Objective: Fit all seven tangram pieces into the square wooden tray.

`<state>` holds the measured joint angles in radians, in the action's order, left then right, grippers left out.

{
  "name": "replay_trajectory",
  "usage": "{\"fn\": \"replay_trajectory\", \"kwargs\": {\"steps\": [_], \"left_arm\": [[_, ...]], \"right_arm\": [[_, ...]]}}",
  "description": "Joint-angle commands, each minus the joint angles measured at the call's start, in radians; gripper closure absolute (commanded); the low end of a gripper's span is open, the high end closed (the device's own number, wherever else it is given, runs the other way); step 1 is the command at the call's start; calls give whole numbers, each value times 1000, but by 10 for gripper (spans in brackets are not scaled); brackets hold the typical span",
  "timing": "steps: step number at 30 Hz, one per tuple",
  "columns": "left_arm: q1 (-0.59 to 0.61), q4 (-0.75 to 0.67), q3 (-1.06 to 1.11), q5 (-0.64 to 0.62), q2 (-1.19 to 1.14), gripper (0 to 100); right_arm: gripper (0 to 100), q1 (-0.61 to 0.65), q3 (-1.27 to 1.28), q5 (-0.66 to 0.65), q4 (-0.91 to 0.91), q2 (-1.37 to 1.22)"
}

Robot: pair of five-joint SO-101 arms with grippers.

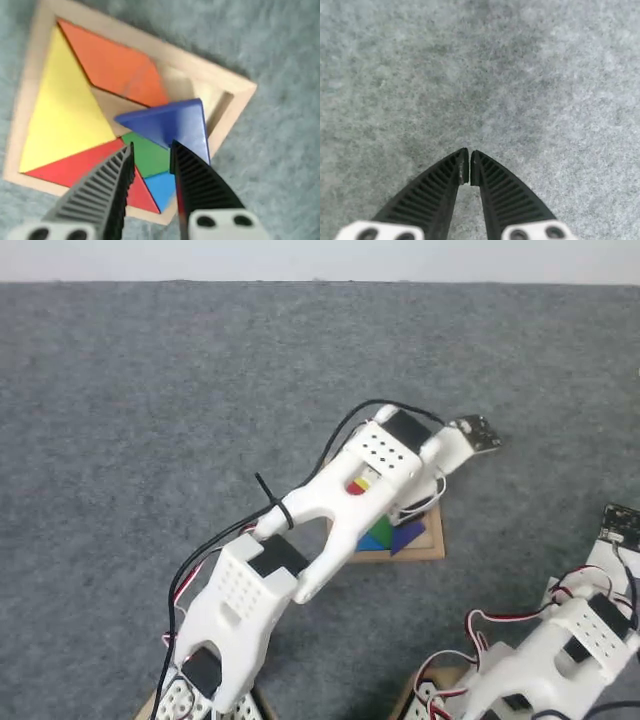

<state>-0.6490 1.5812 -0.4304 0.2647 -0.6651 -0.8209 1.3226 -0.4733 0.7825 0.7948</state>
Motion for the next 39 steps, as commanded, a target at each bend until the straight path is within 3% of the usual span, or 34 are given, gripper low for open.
{"fn": "replay_trajectory", "kwargs": {"steps": [1,17,29,39], "left_arm": [[-11,-48,27,2,14,881],[-54,-98,38,17,14,881],[20,12,-81,20,25,882],[8,8,-54,21,14,882]], "right_arm": [[980,8,-20,-9,-8,27],[980,13,-20,-9,-10,27],[980,39,-17,-9,-8,27],[980,41,-15,-9,-8,27]]}}
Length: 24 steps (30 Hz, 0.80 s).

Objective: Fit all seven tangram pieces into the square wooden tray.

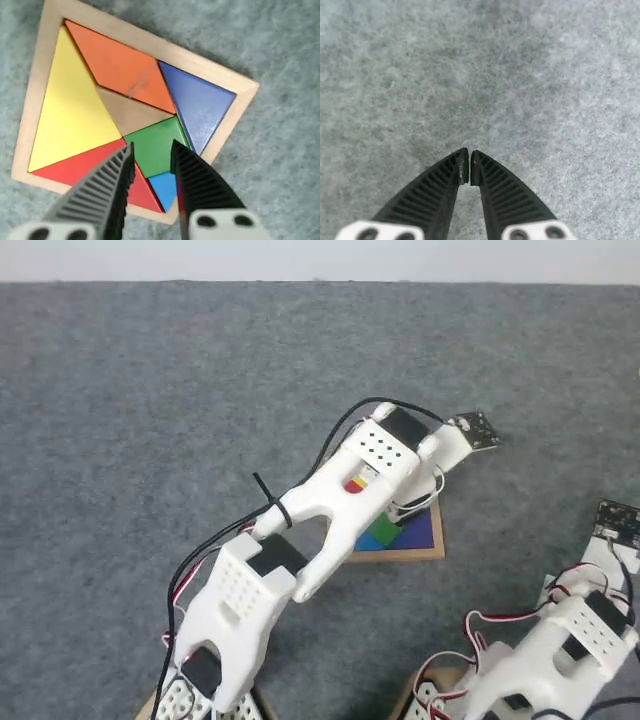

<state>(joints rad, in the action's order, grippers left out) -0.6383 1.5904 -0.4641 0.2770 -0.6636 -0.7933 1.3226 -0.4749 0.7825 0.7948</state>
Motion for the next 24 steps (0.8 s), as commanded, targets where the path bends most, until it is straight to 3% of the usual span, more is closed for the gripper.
{"fn": "replay_trajectory", "kwargs": {"steps": [1,6,13,18,24], "left_arm": [[-11,-14,-5,11,12,882],[-34,-40,45,6,26,882],[95,58,-25,-118,238,926],[195,38,136,-118,489,929],[359,-124,501,-92,887,931]], "right_arm": [[980,13,-15,-8,-8,27],[980,15,-15,-8,-7,27],[980,120,-15,-2,2,27],[991,237,-37,0,87,79],[991,398,-40,3,317,380]]}}
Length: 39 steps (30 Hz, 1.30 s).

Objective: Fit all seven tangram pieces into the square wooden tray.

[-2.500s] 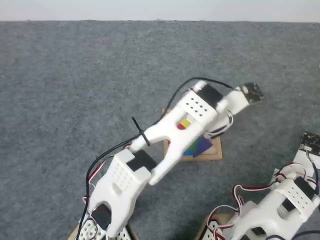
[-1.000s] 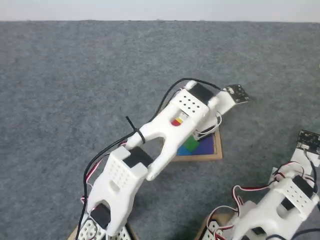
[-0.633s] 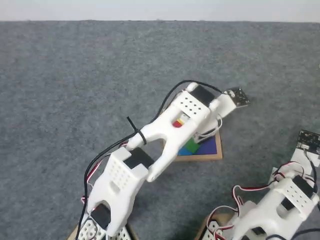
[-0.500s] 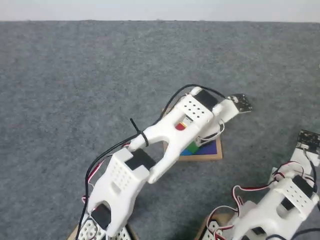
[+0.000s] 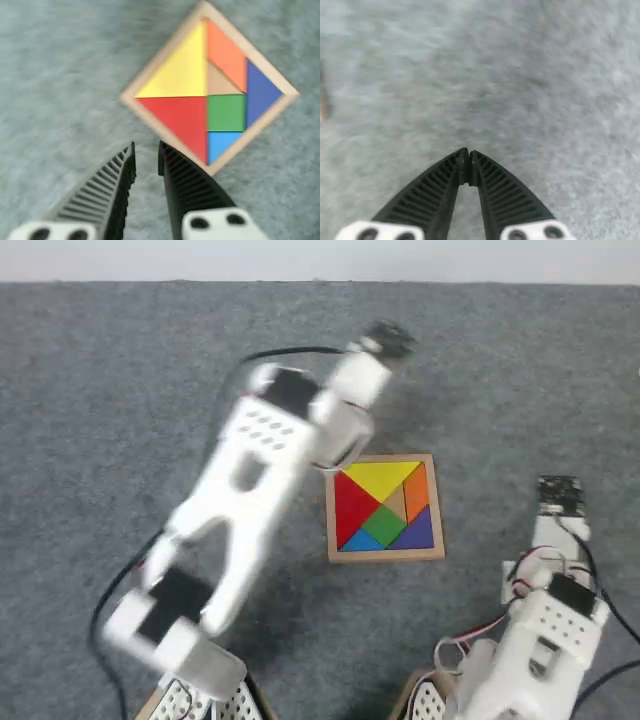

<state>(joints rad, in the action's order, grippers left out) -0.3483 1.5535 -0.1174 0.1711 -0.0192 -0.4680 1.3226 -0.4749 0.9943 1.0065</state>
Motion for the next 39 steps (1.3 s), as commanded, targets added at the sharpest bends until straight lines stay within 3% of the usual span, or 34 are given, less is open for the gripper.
{"fn": "replay_trajectory", "kwargs": {"steps": [1,10,15,25,31,39], "left_arm": [[97,-121,239,18,311,931],[407,-440,990,51,968,931],[552,-514,1280,52,1310,931],[580,-516,1701,52,1829,930],[583,-601,1802,49,1817,930],[583,-502,1802,51,1815,930]], "right_arm": [[991,104,-35,6,143,240],[991,248,170,26,252,814],[991,252,238,20,255,776],[991,245,362,-57,246,776],[991,245,362,-63,268,791],[991,249,362,-63,323,794]]}}
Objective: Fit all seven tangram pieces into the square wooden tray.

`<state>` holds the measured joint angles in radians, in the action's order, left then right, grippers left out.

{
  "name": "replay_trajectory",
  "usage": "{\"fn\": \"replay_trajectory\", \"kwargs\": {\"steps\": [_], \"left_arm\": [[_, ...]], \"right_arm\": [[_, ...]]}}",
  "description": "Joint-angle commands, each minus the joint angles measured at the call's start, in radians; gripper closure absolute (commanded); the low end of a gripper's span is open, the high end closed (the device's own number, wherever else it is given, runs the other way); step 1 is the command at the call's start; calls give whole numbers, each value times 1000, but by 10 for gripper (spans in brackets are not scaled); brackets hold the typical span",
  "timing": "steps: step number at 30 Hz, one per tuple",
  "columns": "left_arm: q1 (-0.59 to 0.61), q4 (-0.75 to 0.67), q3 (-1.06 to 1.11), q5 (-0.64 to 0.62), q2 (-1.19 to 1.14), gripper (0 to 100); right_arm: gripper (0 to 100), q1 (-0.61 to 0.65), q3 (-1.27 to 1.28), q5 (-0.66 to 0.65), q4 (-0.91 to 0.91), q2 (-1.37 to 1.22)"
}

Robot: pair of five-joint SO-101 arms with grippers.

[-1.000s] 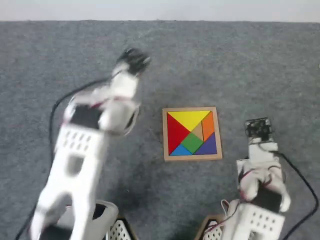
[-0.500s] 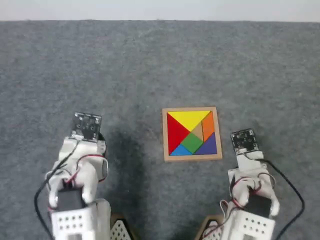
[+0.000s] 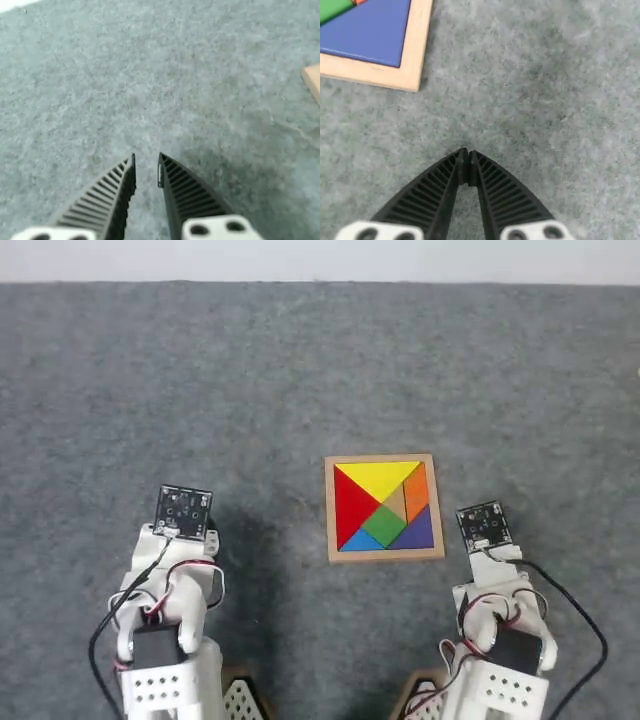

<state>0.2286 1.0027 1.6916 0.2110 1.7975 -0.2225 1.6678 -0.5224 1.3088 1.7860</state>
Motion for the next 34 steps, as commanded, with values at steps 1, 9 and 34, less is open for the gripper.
{"fn": "replay_trajectory", "kwargs": {"steps": [1,9,34], "left_arm": [[6,64,-7,11,-2,930],[6,173,-7,11,-2,930],[6,212,-7,8,0,930]], "right_arm": [[991,4,17,-15,8,15],[991,4,17,-15,8,15],[991,4,17,-15,8,15]]}}
